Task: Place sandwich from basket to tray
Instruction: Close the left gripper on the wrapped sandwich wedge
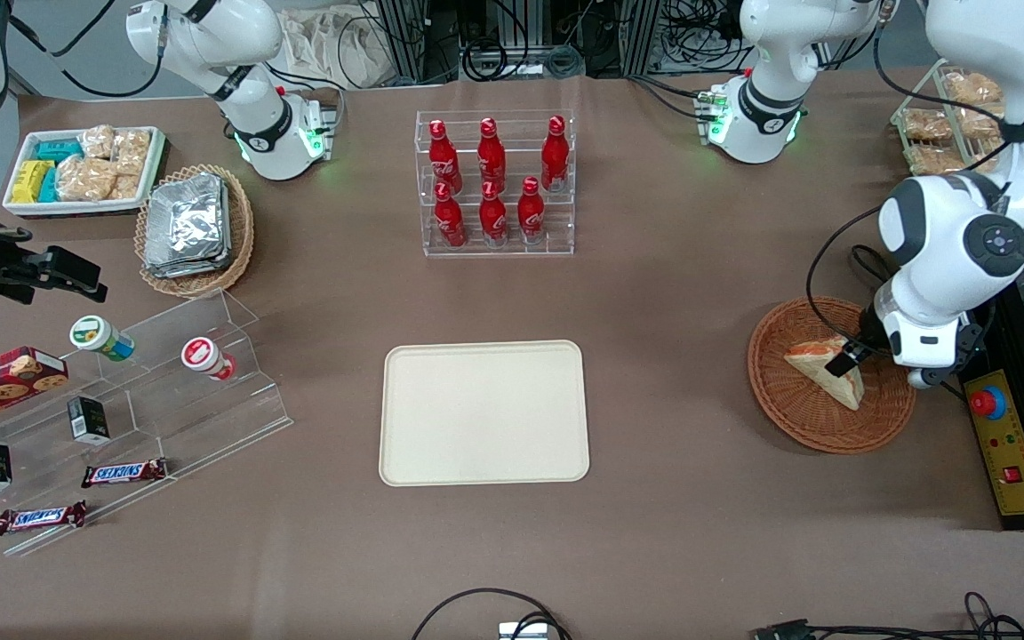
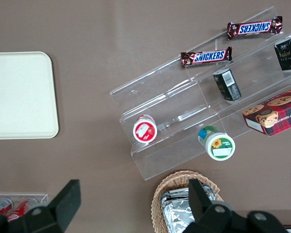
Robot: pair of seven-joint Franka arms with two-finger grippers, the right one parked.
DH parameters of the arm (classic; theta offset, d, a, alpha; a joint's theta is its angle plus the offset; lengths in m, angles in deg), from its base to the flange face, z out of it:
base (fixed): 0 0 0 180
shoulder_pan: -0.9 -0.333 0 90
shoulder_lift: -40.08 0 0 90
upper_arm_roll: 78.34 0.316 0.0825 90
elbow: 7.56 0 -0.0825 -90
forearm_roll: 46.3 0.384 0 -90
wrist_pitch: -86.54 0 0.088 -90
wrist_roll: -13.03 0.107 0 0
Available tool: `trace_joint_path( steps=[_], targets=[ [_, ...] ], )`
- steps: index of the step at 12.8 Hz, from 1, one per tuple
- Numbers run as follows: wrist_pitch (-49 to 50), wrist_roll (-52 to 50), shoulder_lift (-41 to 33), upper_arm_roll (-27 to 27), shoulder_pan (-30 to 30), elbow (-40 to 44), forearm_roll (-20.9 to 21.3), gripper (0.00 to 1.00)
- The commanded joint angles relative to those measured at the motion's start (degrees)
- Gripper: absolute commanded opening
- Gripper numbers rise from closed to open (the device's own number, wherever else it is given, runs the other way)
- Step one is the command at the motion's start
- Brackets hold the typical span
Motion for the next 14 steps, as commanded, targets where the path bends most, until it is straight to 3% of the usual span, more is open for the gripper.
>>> trace_joint_path(
  steps=[1, 8, 10, 12, 13, 14],
  targets=[
    [-2.8, -2.9, 1.2, -0.1, 0.1, -0.8, 0.9, 1.00],
    [-8.9, -7.1, 4.9, -0.1, 0.8, -2.8, 1.0, 0.99],
    [-9.1, -7.0, 5.1, -0.1, 0.8, -2.8, 1.3, 0.78],
    [-9.1, -6.9, 5.1, -0.1, 0.8, -2.8, 1.3, 0.48],
    [-9.1, -6.8, 5.1, -0.1, 0.8, -2.8, 1.3, 0.38],
    [-9.0, -6.5, 5.0, -0.1, 0.8, -2.8, 1.4, 0.34]
  ],
)
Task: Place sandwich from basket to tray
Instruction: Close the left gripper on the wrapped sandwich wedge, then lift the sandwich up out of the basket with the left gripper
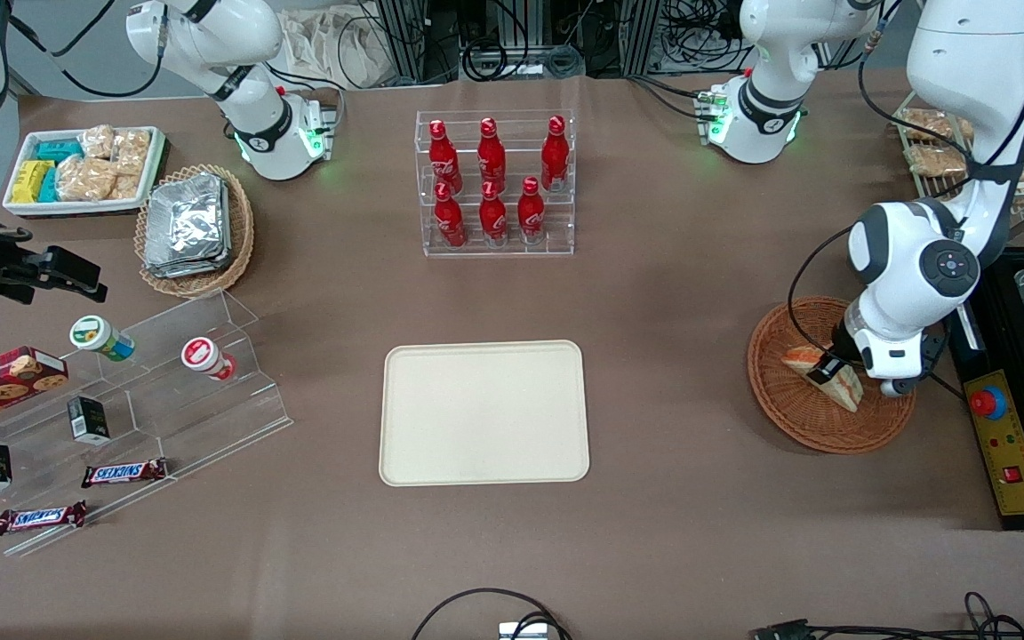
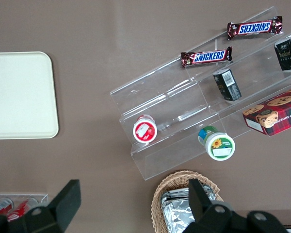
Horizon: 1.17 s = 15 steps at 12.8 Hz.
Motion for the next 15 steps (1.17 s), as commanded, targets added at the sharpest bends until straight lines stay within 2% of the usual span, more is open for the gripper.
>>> trace_joint_path(
  steps=[1, 2, 4, 6, 10, 13, 15],
  targets=[
    [-0.5, -0.6, -1.0, -0.1, 0.2, -0.7, 1.3, 0.34],
    [1.9, -0.4, -2.5, -0.1, 0.2, -0.5, 1.9, 0.34],
    [11.1, 0.1, -7.2, -1.1, 1.8, 0.1, 6.2, 0.35],
    [17.9, 1.4, -11.5, -1.3, 4.8, 1.3, 7.2, 0.35],
    [26.5, 6.1, -13.2, -2.0, 11.6, 7.9, 5.4, 0.34],
    [26.6, 8.3, -12.4, -2.0, 16.7, 11.6, 1.5, 0.34],
    [26.5, 8.4, -10.8, -2.1, 19.6, 14.3, 1.0, 0.34]
  ],
)
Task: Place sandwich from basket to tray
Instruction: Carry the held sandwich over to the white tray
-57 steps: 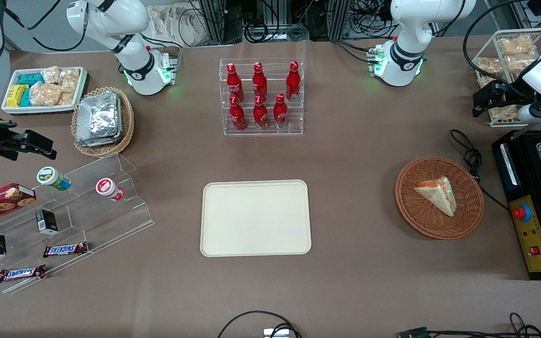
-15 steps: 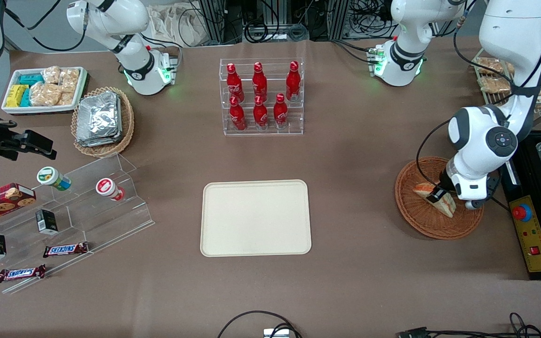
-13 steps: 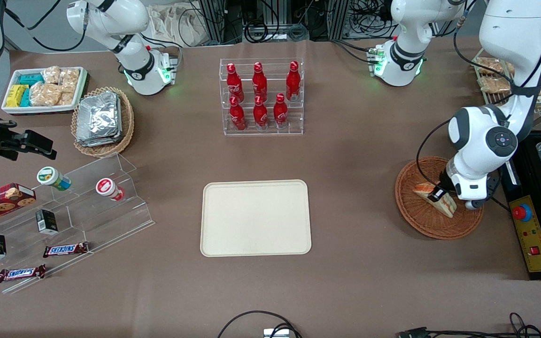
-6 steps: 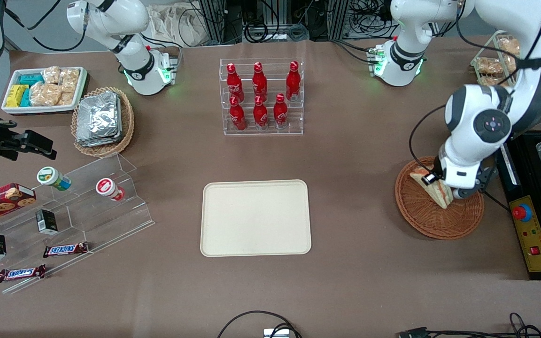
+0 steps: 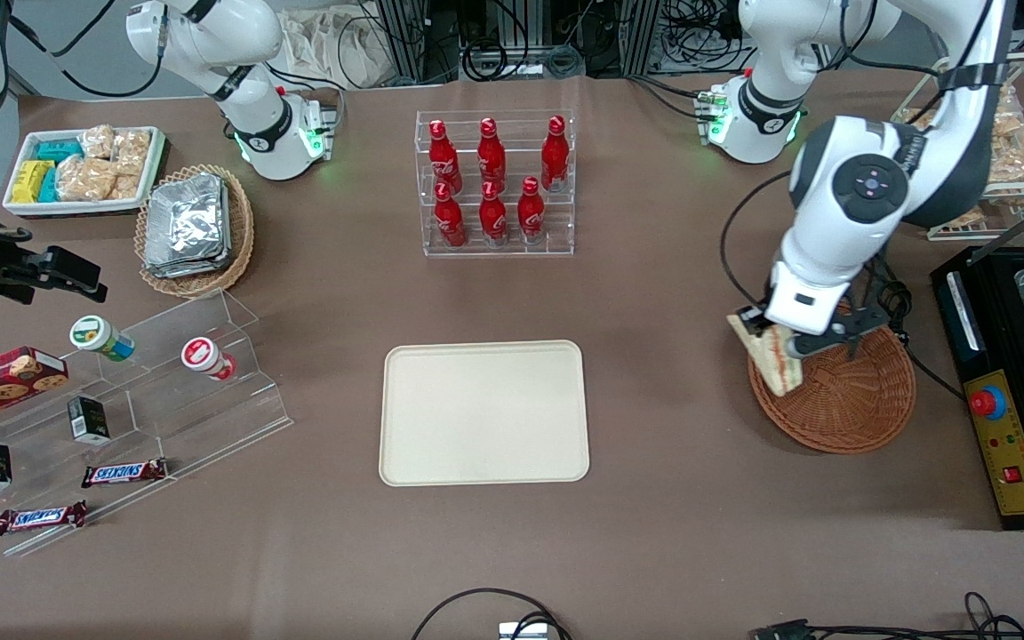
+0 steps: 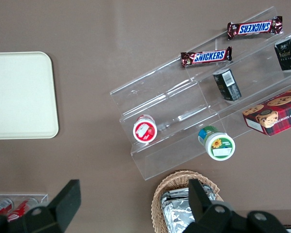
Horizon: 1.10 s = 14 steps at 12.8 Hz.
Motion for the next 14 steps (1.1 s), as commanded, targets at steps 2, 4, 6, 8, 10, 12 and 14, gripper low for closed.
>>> trace_joint_path(
  steps=[2, 4, 6, 8, 10, 12, 14],
  targets=[
    [1.6, 1.7, 4.2, 0.5, 4.9, 7.7, -3.8, 0.35],
    [1.5, 1.8, 6.1, 0.5, 7.9, 10.3, -3.9, 0.35],
    [1.5, 2.9, 9.2, 0.5, 11.0, 13.7, -3.5, 0.35],
    [1.3, 5.8, 13.0, 0.5, 13.9, 17.8, -3.4, 0.35],
    [0.9, 5.8, 16.6, 0.6, 15.8, 21.1, -3.2, 0.35],
    [0.8, 5.3, 21.3, 0.6, 17.3, 26.0, -3.1, 0.35],
    [0.8, 4.9, 25.6, 0.7, 19.4, 30.1, -3.1, 0.35]
  ],
)
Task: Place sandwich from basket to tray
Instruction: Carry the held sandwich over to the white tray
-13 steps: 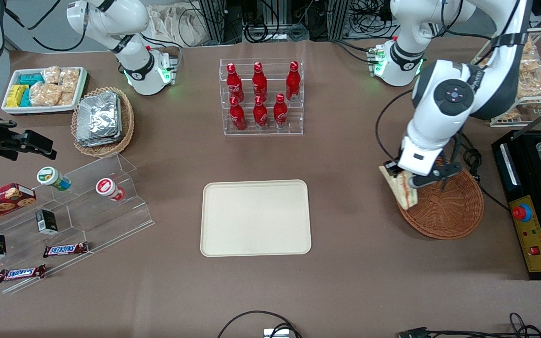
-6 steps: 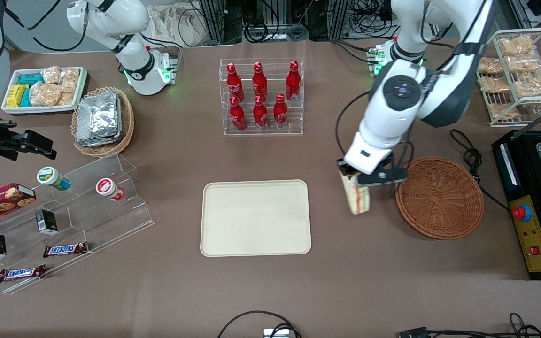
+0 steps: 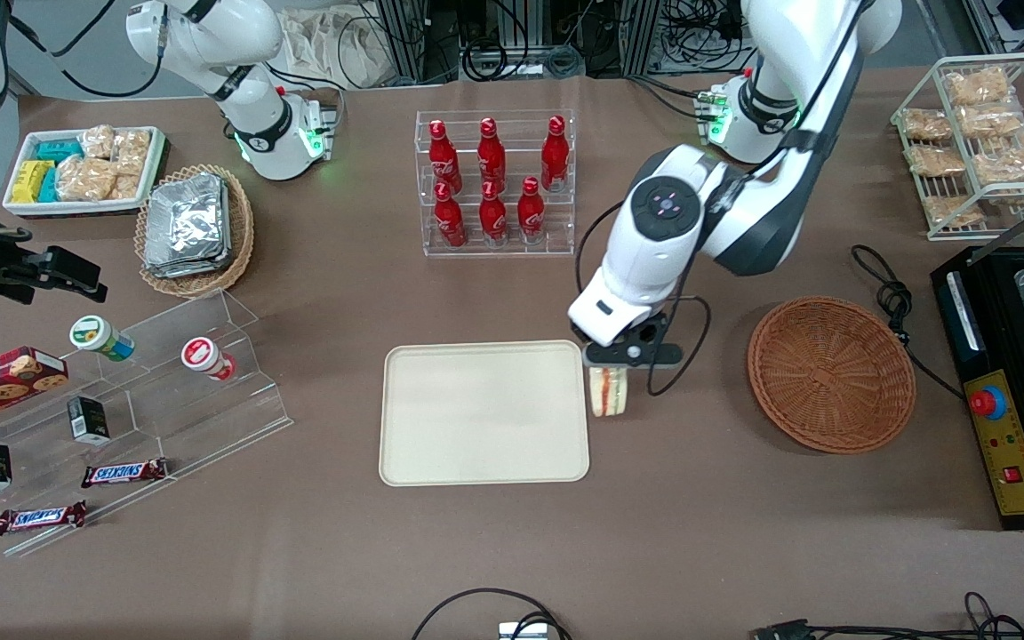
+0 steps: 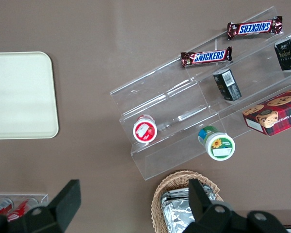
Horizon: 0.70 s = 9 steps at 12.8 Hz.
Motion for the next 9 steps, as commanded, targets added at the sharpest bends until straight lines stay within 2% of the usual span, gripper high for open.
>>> trace_joint_path(
  steps=[1, 5, 9],
  targets=[
    [0.9, -0.2, 7.1, 0.8, 2.9, 8.3, 0.1, 0.35],
    [0.7, -1.9, 14.5, 0.8, 4.2, 14.0, -0.3, 0.35],
    [-4.7, -1.7, 18.9, 0.8, 5.4, 14.6, -0.3, 0.35]
  ],
)
